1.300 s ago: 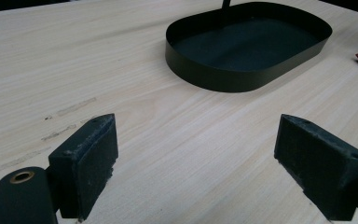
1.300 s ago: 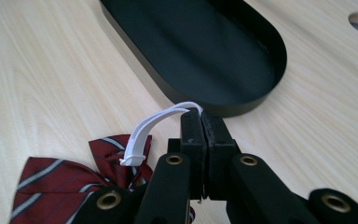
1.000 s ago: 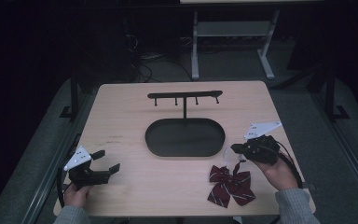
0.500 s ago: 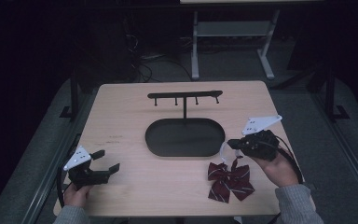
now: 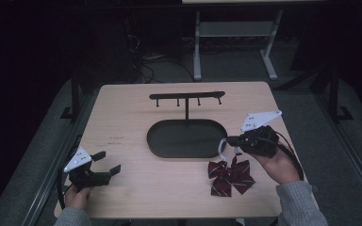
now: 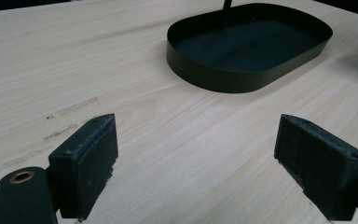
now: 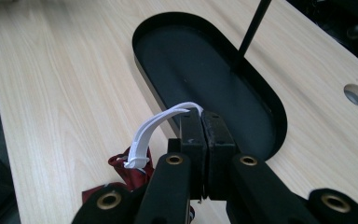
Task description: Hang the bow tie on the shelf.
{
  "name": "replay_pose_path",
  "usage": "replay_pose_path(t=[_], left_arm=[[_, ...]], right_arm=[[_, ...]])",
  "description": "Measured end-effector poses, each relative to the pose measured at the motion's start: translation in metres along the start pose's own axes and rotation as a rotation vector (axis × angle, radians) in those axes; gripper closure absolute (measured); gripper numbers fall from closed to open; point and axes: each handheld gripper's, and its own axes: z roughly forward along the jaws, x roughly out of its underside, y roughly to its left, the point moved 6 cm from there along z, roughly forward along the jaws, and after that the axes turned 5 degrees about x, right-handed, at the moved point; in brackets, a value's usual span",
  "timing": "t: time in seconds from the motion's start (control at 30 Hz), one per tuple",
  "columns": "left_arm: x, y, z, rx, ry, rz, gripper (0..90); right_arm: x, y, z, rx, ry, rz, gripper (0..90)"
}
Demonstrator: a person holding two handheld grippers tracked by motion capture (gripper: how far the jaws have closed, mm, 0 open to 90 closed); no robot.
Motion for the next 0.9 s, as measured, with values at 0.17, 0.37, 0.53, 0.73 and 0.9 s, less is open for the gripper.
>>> replay_pose_path(t=[0.17, 0.37, 0.53, 0.73, 0.9], left_arm=[[-0.001, -0.002, 0.0, 0.001, -0.001, 0.007, 12.9], [-0.001, -0.001, 0.0, -0.002, 0.0, 0.001, 12.9], [-0.001, 0.0, 0.0, -0.004, 0.003, 0.008, 12.9], [-0.001, 0.0, 0.0, -0.005, -0.001, 0.005, 12.9], [-0.001, 0.0, -0.001, -0.005, 0.0, 0.006, 12.9]], right_arm=[[-0.01, 0.0, 0.0, -0.011, -0.007, -0.012, 88.3], [-0.019, 0.0, 0.002, -0.021, -0.01, -0.024, 88.2], [-0.024, 0.0, 0.002, -0.025, -0.015, -0.024, 88.2], [-0.032, -0.003, 0.004, -0.028, -0.019, -0.027, 88.2], [-0.04, -0.003, 0.006, -0.038, -0.025, -0.032, 88.2]])
